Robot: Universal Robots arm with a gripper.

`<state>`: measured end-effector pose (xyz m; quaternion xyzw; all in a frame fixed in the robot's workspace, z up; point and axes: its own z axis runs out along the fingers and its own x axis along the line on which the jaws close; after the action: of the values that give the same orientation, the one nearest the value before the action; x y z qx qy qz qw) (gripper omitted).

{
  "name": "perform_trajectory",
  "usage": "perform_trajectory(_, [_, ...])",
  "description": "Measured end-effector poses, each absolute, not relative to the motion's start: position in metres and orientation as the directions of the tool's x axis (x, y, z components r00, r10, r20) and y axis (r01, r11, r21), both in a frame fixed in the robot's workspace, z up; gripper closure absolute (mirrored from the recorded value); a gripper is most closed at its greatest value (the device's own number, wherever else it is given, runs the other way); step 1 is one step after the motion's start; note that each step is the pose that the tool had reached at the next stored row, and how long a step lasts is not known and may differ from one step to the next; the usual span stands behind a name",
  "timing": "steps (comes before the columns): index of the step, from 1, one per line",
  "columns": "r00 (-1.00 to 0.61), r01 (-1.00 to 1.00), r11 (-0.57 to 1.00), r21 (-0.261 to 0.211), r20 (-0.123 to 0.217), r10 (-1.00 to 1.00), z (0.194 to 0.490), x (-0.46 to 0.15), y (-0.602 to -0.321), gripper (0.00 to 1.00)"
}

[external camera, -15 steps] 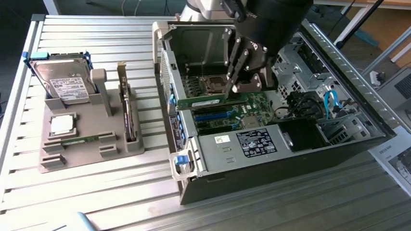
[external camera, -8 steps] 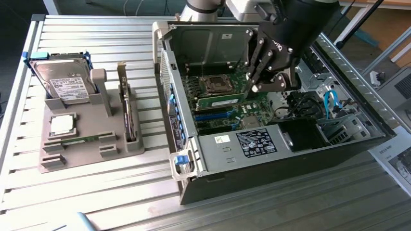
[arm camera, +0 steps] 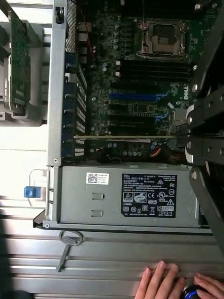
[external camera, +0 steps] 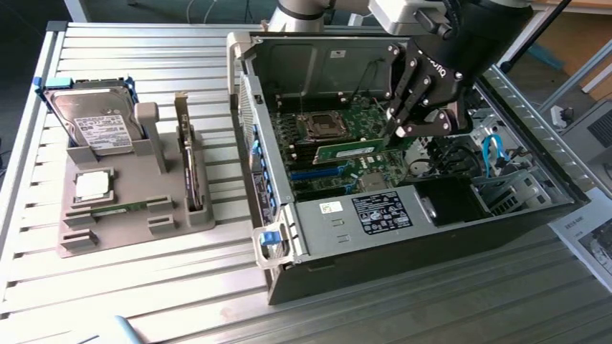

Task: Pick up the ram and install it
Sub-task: 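Pick up the ram and move it above insertion slot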

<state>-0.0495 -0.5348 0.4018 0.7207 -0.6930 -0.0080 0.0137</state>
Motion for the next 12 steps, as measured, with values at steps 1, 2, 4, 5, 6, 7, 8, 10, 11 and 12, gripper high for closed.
perform_trajectory(1, [0.039, -0.999, -0.039, 0.031, 0.007, -0.999, 0.4018, -0.0494, -0.5348, 0.88])
perform_trajectory(2, [0.039, -0.999, -0.039, 0.03, 0.007, -0.999, 0.4018, -0.0494, -0.5347, 0.88])
perform_trajectory(4, [0.039, -0.999, -0.039, 0.028, 0.005, -0.999, 0.4018, -0.0493, -0.5347, 0.88])
perform_trajectory(5, [0.039, -0.999, -0.039, 0.027, 0.005, -0.999, 0.4018, -0.0494, -0.5348, 0.88])
perform_trajectory(6, [0.039, -0.999, -0.039, 0.025, 0.004, -0.999, 0.4018, -0.0494, -0.5348, 0.88])
perform_trajectory(7, [0.039, -0.999, -0.039, 0.022, 0.002, -0.999, 0.4018, -0.0496, -0.5348, 0.88])
perform_trajectory(8, [0.039, -0.999, -0.039, 0.017, 0.0, -0.999, 0.4018, -0.0498, -0.5349, 0.88])
perform_trajectory(10, [0.039, -0.999, -0.039, 0.011, -0.002, -0.999, 0.4018, -0.0501, -0.5349, 0.88])
perform_trajectory(11, [0.039, -0.999, -0.039, 0.009, -0.002, -0.999, 0.4018, -0.0502, -0.5349, 0.88])
perform_trajectory(12, [0.039, -0.999, -0.039, 0.008, -0.003, -0.999, 0.4017, -0.0501, -0.5348, 0.88])
